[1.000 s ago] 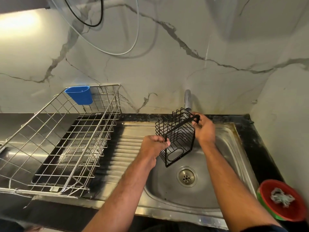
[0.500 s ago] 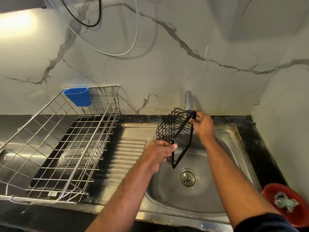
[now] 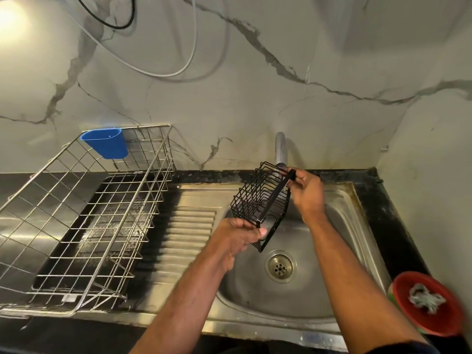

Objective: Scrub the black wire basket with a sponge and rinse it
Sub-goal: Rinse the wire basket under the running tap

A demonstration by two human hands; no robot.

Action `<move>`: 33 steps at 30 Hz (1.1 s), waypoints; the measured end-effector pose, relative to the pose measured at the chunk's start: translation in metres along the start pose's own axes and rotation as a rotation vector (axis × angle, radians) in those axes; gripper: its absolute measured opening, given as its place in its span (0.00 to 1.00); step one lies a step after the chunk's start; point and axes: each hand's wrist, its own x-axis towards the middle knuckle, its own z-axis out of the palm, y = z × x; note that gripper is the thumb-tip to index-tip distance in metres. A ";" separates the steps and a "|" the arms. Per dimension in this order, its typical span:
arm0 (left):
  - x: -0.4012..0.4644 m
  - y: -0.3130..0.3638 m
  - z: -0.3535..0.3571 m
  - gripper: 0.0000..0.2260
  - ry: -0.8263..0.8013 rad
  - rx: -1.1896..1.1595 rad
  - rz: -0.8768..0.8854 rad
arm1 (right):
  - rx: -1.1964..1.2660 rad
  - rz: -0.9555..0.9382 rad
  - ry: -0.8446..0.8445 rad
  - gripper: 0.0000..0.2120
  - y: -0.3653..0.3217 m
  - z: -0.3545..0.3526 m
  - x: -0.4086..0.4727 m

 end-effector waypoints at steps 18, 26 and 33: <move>-0.001 -0.006 -0.002 0.06 0.081 -0.123 0.080 | -0.172 0.057 0.064 0.14 -0.001 -0.021 -0.031; 0.023 -0.014 0.004 0.09 0.126 -0.201 0.119 | -0.356 0.075 0.059 0.12 -0.005 -0.036 -0.044; 0.041 -0.014 0.014 0.01 0.113 -0.240 0.070 | -0.374 0.075 0.073 0.12 -0.013 -0.051 -0.053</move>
